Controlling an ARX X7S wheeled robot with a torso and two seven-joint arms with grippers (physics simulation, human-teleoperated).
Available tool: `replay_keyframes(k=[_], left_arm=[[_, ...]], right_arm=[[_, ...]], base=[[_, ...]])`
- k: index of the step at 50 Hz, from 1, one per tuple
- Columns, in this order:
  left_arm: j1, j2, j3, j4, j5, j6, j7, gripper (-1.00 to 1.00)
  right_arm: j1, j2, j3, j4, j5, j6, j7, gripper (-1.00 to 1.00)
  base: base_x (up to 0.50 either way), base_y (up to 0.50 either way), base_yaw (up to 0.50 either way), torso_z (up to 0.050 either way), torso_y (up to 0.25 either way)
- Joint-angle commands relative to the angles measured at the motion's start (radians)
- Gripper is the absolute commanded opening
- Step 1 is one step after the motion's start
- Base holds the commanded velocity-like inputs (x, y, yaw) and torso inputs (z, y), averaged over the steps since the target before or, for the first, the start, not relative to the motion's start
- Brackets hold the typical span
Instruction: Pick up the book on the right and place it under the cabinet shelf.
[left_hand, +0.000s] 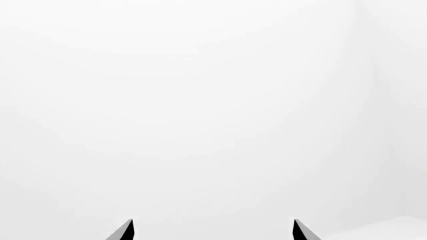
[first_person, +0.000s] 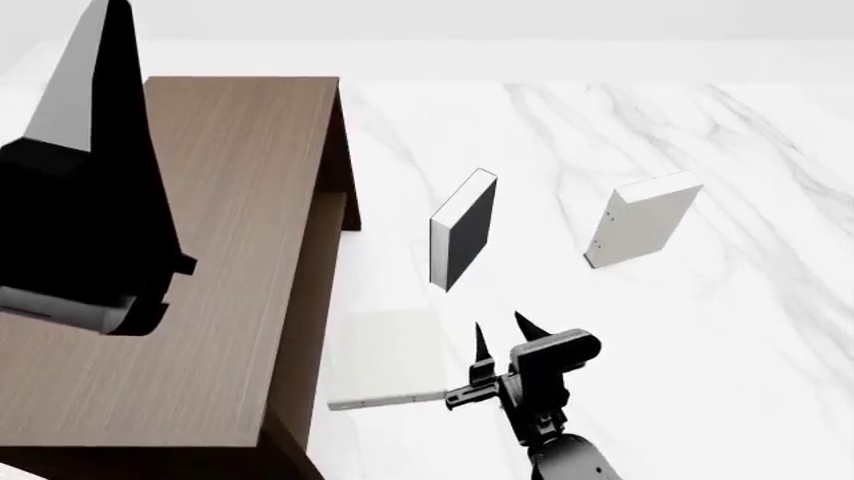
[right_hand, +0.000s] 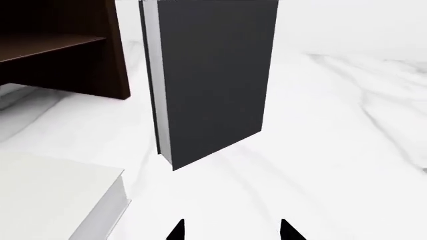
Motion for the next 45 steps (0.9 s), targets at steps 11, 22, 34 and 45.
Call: replay_keyframes(k=[11,22,34,45], left_arm=[[-0.002,0.01,-0.009,-0.013,0.021,-0.017,0.028,1.0],[0.007,0.021,-0.013,-0.009,0.031,-0.023,0.041,1.0],[0.018,0.014,-0.029,-0.003,0.026,-0.022,0.046,1.0],[0.014,-0.002,-0.031,0.003,0.01,-0.013,0.034,1.0]], right_arm=[[-0.054,0.078,-0.214,-0.267,0.009,0.27,0.059,1.0],[-0.061,0.084,-0.239,-0.33,0.013,0.304,0.034,1.0],[-0.049,0.066,-0.24,-0.31,0.008,0.314,0.029,1.0],[-0.032,0.013,-0.241,-0.221,-0.009,0.307,0.019,1.0]], base=[[0.0,0.0,0.0,-0.001,-0.003],[0.0,0.0,0.0,-0.001,-0.003],[0.0,0.0,0.0,0.0,-0.003],[0.0,0.0,0.0,-0.002,-0.005]])
